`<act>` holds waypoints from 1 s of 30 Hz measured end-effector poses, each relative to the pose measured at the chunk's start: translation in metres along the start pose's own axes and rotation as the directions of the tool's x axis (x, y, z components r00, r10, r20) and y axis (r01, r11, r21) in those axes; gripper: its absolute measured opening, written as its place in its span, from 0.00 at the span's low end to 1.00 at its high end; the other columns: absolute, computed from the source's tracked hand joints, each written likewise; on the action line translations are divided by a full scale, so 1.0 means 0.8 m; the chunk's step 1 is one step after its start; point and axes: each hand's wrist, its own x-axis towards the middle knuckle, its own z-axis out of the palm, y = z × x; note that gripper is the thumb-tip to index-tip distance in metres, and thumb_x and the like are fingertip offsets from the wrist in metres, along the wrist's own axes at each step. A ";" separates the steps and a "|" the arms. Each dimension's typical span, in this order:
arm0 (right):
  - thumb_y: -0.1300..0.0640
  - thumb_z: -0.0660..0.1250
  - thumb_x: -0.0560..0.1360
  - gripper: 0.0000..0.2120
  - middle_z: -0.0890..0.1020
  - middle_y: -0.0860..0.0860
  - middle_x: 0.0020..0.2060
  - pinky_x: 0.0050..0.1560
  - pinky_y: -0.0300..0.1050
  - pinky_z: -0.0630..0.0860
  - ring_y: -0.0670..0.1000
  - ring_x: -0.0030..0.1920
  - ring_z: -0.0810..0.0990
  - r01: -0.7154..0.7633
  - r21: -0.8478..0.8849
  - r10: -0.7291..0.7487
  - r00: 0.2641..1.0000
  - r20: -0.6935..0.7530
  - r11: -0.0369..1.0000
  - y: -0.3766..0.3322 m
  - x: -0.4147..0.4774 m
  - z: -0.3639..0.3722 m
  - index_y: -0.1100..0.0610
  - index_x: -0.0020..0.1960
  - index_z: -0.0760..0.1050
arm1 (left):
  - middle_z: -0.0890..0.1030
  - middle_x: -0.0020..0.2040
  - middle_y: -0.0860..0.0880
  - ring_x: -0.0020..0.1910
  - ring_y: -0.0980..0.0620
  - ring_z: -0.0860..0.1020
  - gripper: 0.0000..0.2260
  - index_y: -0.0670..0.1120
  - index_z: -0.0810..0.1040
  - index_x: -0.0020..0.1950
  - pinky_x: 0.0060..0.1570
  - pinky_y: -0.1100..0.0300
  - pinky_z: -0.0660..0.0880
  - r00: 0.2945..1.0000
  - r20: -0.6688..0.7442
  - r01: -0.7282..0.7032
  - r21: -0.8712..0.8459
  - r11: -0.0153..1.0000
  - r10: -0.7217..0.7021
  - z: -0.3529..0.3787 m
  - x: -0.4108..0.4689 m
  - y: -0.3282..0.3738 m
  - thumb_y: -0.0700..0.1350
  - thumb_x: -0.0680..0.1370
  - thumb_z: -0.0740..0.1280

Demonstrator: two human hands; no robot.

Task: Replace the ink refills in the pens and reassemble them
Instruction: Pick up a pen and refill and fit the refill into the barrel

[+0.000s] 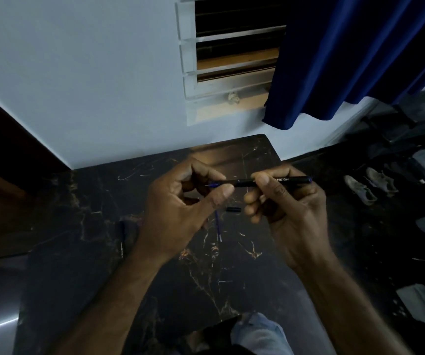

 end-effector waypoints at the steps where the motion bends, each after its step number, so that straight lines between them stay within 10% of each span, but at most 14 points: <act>1: 0.63 0.70 0.78 0.06 0.84 0.60 0.35 0.29 0.43 0.78 0.55 0.31 0.84 -0.027 0.027 0.027 1.000 -0.007 0.999 0.000 0.002 -0.002 0.67 0.50 0.79 | 0.83 0.41 0.48 0.28 0.52 0.80 0.06 0.48 0.83 0.51 0.25 0.60 0.77 1.000 -0.023 -0.003 0.025 1.000 0.003 0.004 0.000 0.000 0.47 0.79 0.77; 8: 0.58 0.75 0.76 0.13 0.84 0.60 0.36 0.29 0.42 0.78 0.55 0.31 0.84 -0.117 0.143 0.109 0.992 0.063 0.983 -0.007 0.023 -0.027 0.67 0.51 0.78 | 0.74 0.26 0.48 0.22 0.55 0.72 0.22 0.49 0.78 0.34 0.25 0.63 0.68 0.985 -0.137 0.119 0.089 0.989 -0.107 0.041 0.025 0.009 0.54 0.87 0.62; 13: 0.61 0.71 0.77 0.05 0.83 0.61 0.36 0.29 0.44 0.78 0.55 0.32 0.83 -0.140 0.161 0.126 0.988 0.092 0.977 -0.010 0.043 -0.048 0.64 0.49 0.80 | 0.81 0.40 0.50 0.28 0.52 0.78 0.06 0.46 0.79 0.52 0.27 0.60 0.75 0.992 -0.093 0.086 0.041 0.995 -0.082 0.059 0.024 0.011 0.48 0.82 0.73; 19: 0.61 0.72 0.78 0.05 0.83 0.61 0.35 0.29 0.43 0.78 0.54 0.31 0.82 -0.171 0.188 0.135 0.972 0.190 0.967 -0.013 0.060 -0.065 0.64 0.49 0.80 | 0.75 0.31 0.57 0.28 0.60 0.73 0.12 0.51 0.76 0.42 0.32 0.67 0.68 0.983 -0.178 0.022 0.326 0.945 0.039 0.080 0.037 0.021 0.50 0.86 0.65; 22: 0.62 0.71 0.79 0.04 0.84 0.61 0.36 0.30 0.43 0.78 0.55 0.32 0.83 -0.175 0.179 0.130 0.962 0.240 0.968 -0.009 0.068 -0.070 0.63 0.49 0.80 | 0.74 0.26 0.54 0.24 0.60 0.70 0.21 0.49 0.76 0.35 0.28 0.65 0.66 0.952 -0.294 0.152 0.208 0.966 -0.086 0.093 0.040 0.019 0.54 0.86 0.60; 26: 0.62 0.71 0.79 0.04 0.83 0.61 0.37 0.31 0.44 0.78 0.55 0.33 0.83 -0.184 0.199 0.132 0.959 0.250 0.963 -0.004 0.076 -0.069 0.63 0.49 0.80 | 0.80 0.37 0.46 0.29 0.46 0.76 0.13 0.43 0.79 0.48 0.25 0.56 0.73 0.958 -0.250 0.144 -0.016 0.990 -0.143 0.087 0.032 0.017 0.52 0.84 0.65; 30: 0.60 0.72 0.79 0.06 0.83 0.62 0.37 0.32 0.44 0.78 0.55 0.33 0.83 -0.187 0.199 0.131 0.955 0.266 0.962 0.000 0.080 -0.061 0.64 0.51 0.80 | 0.78 0.35 0.50 0.26 0.50 0.75 0.08 0.45 0.80 0.49 0.25 0.58 0.72 0.961 -0.277 0.069 0.177 0.982 -0.018 0.077 0.032 0.016 0.49 0.83 0.70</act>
